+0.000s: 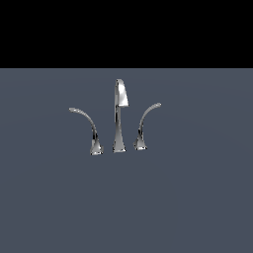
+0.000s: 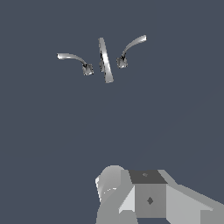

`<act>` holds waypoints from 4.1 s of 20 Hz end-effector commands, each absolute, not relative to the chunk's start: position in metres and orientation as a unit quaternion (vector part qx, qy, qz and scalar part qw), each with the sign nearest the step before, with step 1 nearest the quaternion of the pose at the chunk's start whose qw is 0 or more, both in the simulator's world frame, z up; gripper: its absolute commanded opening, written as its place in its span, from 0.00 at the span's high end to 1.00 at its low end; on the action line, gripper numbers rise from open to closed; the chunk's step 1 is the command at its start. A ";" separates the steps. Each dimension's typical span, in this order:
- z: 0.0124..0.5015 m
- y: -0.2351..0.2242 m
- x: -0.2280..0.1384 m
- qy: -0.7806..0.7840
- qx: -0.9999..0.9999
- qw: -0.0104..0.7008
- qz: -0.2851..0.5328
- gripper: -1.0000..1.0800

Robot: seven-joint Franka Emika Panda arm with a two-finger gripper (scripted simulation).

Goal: Turn on the faucet by rotating a designated handle.

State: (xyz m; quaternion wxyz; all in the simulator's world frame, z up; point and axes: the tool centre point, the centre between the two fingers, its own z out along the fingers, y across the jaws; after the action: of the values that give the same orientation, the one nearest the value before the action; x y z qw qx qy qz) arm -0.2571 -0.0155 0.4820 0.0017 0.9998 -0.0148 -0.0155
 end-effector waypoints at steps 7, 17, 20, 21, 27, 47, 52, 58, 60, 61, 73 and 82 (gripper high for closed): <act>0.478 -0.011 -0.256 -0.024 1.000 0.002 -0.015 1.00; 0.452 0.015 -0.247 -0.079 0.997 0.001 -0.015 1.00; 0.440 0.027 -0.242 -0.106 0.994 0.001 -0.014 1.00; 0.435 0.032 -0.240 -0.115 0.993 0.001 -0.014 1.00; 0.407 0.058 -0.225 -0.175 0.984 0.001 -0.013 1.00; 0.315 0.131 -0.151 -0.367 0.930 -0.003 -0.010 1.00; 0.293 0.144 -0.129 -0.410 0.912 -0.004 -0.009 1.00; 0.269 0.154 -0.104 -0.457 0.890 -0.005 -0.008 1.00; 0.262 0.157 -0.095 -0.471 0.882 -0.005 -0.007 1.00; 0.258 0.158 -0.091 -0.479 0.878 -0.005 -0.007 1.00; 0.213 0.166 -0.038 -0.563 0.826 -0.003 -0.003 1.00; 0.184 0.164 -0.003 -0.616 0.788 0.000 -0.001 1.00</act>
State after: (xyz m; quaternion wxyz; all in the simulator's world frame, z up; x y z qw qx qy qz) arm -0.0088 0.1650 0.1879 -0.0007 0.7942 -0.6076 -0.0015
